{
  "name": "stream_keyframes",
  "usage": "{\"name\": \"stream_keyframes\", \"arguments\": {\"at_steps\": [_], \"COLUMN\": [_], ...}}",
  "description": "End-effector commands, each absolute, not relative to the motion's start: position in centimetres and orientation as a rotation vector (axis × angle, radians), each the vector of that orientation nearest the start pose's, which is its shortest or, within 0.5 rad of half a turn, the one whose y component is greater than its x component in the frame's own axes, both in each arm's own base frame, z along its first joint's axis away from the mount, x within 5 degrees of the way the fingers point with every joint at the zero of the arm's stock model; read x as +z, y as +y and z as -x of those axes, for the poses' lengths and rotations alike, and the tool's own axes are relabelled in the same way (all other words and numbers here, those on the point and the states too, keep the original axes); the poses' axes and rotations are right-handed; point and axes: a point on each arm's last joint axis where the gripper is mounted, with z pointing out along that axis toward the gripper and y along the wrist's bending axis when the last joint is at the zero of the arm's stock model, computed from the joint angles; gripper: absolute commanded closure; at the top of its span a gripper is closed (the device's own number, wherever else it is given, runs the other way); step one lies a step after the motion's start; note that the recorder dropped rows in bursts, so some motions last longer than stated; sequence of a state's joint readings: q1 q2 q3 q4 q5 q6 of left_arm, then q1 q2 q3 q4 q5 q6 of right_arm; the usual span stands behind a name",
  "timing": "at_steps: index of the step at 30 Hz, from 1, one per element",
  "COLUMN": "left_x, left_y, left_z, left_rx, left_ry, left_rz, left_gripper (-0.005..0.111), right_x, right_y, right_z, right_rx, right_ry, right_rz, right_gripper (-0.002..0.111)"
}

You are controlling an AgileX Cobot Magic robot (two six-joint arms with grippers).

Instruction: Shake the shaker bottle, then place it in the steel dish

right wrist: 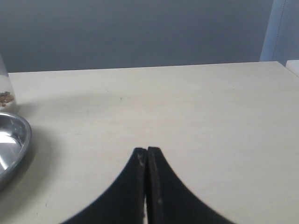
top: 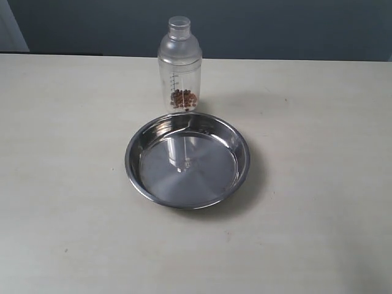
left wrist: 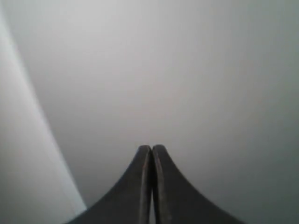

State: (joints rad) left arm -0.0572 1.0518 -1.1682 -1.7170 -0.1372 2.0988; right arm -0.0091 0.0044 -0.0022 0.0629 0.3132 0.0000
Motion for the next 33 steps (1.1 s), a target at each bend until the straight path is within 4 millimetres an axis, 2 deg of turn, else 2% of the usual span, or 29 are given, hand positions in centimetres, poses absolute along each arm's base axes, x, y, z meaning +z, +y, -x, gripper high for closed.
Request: {"name": "stream_keyframes", "arguments": {"at_steps": [1, 3, 4, 7, 8, 10, 15, 22, 27, 30, 33], "left_x": [42.0, 39.4, 38.8, 38.3, 38.1, 37.3, 35.5, 35.1, 34.8, 36.3, 38.3], "left_y": [-0.4, -0.7, -1.4, -3.6, -4.1, -4.5, -4.9, -5.7, -5.2, -4.7, -4.3], "left_z": [-21.8, -22.1, -22.2, -22.7, -23.0, -23.7, -25.4, -24.3, -24.5, -24.6, -24.4], "left_rx": [0.377, 0.347, 0.249, -0.047, -0.092, -0.086, -0.11, -0.142, -0.048, 0.012, -0.004], "left_ry": [1.51, 1.573, 1.58, 1.552, 1.54, 1.542, 1.593, 1.572, 1.697, 1.738, 1.65], "left_rz": [-0.296, -0.34, -0.365, -0.446, -0.48, -0.557, -0.613, -0.758, -0.727, -0.538, -0.288], "left_gripper": [0.106, 0.106, 0.106, 0.106, 0.106, 0.106, 0.106, 0.106, 0.106, 0.106, 0.106], "right_x": [18.6, 18.6, 18.6, 18.6, 18.6, 18.6, 18.6, 18.6, 18.6, 18.6, 18.6], "right_y": [0.1, 0.1, 0.1, 0.1, 0.1, 0.1, 0.1, 0.1, 0.1, 0.1, 0.1], "right_z": [-5.4, -5.4, -5.4, -5.4, -5.4, -5.4, -5.4, -5.4, -5.4, -5.4, -5.4], "right_rx": [0.052, 0.052, 0.052, 0.052, 0.052, 0.052, 0.052, 0.052, 0.052, 0.052, 0.052], "right_ry": [1.788, 1.788, 1.788, 1.788, 1.788, 1.788, 1.788, 1.788, 1.788, 1.788, 1.788], "right_rz": [-0.047, -0.047, -0.047, -0.047, -0.047, -0.047, -0.047, -0.047, -0.047, -0.047, -0.047], "right_gripper": [0.109, 0.109, 0.109, 0.109, 0.109, 0.109, 0.109, 0.109, 0.109, 0.109, 0.109]}}
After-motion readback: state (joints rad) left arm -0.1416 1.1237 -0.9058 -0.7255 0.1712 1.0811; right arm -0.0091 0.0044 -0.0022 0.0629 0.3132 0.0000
